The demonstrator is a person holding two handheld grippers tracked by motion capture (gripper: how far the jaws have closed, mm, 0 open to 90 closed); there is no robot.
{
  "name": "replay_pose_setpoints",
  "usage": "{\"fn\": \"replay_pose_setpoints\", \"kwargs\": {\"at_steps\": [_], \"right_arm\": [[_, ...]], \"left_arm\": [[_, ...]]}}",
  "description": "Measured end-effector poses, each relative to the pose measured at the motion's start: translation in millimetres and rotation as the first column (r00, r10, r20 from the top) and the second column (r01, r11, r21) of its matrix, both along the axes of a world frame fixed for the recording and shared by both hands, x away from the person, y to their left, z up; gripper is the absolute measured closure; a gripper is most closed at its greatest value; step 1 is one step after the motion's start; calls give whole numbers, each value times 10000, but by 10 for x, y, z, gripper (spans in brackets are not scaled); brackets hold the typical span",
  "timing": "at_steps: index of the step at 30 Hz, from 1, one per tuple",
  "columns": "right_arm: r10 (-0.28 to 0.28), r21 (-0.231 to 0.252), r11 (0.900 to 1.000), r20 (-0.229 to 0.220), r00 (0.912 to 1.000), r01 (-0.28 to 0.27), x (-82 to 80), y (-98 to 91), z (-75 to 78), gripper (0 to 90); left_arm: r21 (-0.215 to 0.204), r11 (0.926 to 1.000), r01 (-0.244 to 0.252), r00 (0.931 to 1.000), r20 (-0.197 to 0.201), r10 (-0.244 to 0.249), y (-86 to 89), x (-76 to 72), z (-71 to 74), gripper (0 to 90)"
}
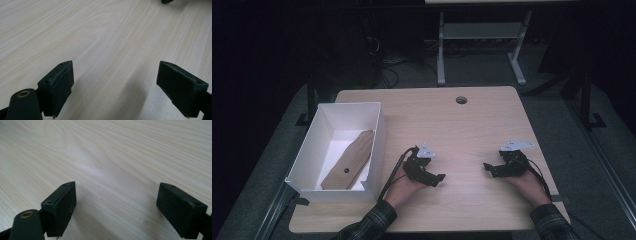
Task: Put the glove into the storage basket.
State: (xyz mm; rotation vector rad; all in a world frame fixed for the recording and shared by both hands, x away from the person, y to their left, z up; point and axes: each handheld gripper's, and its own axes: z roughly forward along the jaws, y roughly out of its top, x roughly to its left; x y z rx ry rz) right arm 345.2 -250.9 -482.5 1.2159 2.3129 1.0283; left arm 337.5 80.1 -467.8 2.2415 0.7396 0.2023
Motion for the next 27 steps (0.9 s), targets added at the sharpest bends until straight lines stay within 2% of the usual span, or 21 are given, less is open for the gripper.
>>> {"fn": "replay_pose_setpoints", "kwargs": {"at_steps": [3,7,10,13,27], "right_arm": [[3,-1,10000,-3,10000,-3,0,0,0,159],[4,-1,10000,-1,10000,-4,0,0,0,159],[36,-9,10000,6,10000,-36,0,0,-1,160],[42,-9,10000,2,10000,-42,-1,0,0,160],[35,10,10000,-46,10000,-35,-5,3,1,160]], "left_arm": [[164,9999,8,9996,289,-13,-1,-23,-57,137],[-40,10000,91,9990,428,-89,-21,-59,-103,125],[352,9991,249,9970,722,-274,-51,-83,-107,123],[372,9977,558,9955,743,-585,-59,-91,-109,123],[354,9978,565,9955,738,-590,-60,-93,-110,123]]}}
